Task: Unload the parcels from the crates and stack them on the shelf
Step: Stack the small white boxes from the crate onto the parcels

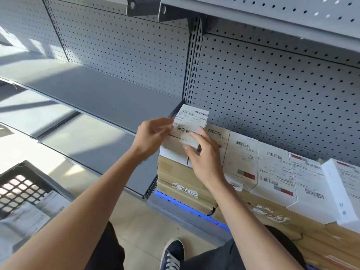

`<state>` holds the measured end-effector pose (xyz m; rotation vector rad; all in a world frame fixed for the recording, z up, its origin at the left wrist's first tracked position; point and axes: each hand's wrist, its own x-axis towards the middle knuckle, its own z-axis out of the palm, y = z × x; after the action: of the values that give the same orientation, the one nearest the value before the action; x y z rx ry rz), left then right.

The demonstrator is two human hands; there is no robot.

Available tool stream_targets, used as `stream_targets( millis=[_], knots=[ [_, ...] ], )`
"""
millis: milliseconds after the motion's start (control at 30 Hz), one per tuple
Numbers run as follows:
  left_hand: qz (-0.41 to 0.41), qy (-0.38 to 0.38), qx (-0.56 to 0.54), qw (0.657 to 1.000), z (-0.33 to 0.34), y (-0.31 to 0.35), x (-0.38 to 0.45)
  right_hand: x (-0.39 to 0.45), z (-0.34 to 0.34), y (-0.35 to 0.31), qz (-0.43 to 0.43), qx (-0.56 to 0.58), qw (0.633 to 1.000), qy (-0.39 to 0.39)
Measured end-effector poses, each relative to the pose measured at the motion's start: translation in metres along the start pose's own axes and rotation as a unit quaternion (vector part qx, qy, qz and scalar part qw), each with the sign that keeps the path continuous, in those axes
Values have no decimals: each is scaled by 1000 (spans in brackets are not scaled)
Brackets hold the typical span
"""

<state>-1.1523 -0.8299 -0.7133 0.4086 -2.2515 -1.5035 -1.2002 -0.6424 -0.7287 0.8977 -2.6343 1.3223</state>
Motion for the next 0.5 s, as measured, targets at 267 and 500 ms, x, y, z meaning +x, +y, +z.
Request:
stream_targets(
  millis=[267, 500],
  knots=[
    [-14, -8, 20, 1000, -2, -7, 3, 6, 15, 2, -15, -25, 999, -13],
    [-23, -4, -1, 1000, -1, -11, 1, 3, 19, 9, -50, -21, 999, -2]
  ],
)
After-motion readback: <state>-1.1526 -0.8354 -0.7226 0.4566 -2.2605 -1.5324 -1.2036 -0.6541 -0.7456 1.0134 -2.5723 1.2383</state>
